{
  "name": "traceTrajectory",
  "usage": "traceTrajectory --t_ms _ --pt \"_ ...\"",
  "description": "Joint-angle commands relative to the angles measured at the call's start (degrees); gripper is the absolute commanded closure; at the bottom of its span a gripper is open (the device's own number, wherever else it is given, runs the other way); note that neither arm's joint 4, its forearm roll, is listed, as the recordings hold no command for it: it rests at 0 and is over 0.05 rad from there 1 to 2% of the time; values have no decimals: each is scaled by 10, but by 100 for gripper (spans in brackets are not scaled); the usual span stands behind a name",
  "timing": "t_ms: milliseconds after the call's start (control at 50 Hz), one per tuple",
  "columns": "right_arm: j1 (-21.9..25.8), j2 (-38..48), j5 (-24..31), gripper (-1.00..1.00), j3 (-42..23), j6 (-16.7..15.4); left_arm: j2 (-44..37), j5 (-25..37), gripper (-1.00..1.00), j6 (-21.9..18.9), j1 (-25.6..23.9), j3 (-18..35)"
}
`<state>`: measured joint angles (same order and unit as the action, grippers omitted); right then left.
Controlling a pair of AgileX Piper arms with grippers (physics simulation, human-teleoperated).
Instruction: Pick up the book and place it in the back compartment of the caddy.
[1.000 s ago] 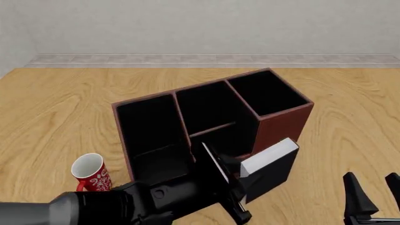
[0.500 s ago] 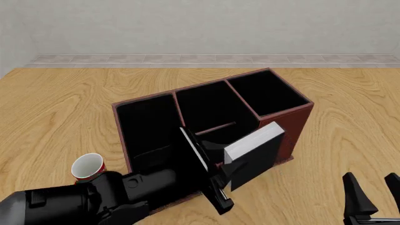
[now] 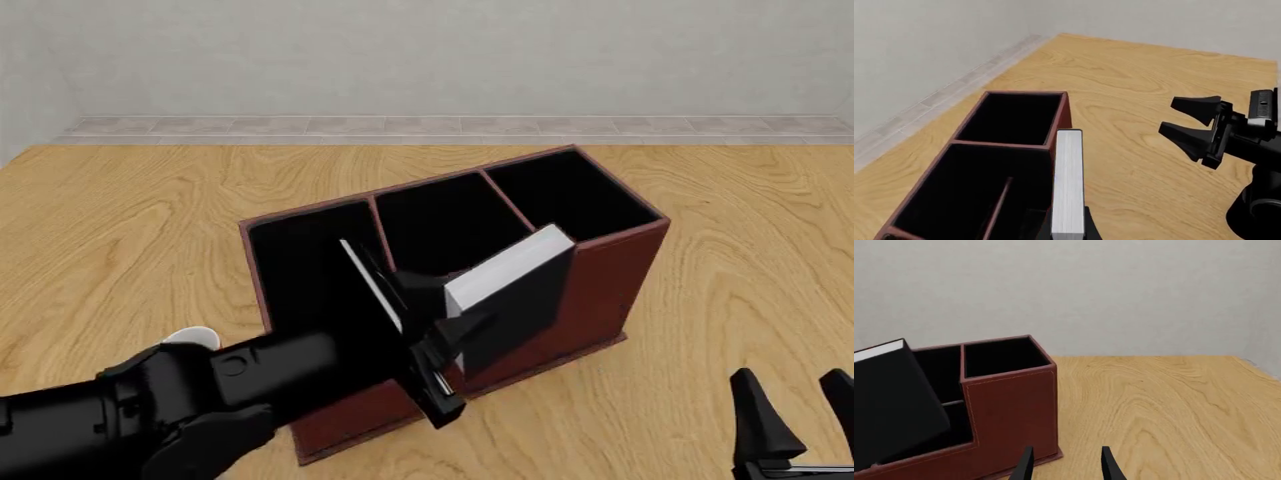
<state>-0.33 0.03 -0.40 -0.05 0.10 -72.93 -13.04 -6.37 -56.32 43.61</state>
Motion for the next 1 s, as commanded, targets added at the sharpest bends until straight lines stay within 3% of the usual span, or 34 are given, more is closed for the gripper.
traceTrajectory --t_ms 20,200,220,400,600,640,740,780,1000 --pt "0 0 1 -100 0 0 23 12 100 -32 8 8" --pt "-1 0 1 -100 0 11 29 25 100 -58 20 25" --pt "-1 0 1 -100 0 11 24 26 100 -89 14 23" --pt "0 0 1 -100 0 10 4 17 100 -64 18 17" --pt "0 0 1 -100 0 11 -17 2 100 -84 22 9" --pt "0 0 1 -100 0 11 -21 -5 100 -113 22 7" --pt "-2 0 1 -100 0 12 -34 -12 100 -102 29 6" --pt "-1 0 1 -100 0 11 -31 -26 100 -136 34 -2" --pt "-2 0 2 -100 0 12 -56 -24 100 -120 45 23"
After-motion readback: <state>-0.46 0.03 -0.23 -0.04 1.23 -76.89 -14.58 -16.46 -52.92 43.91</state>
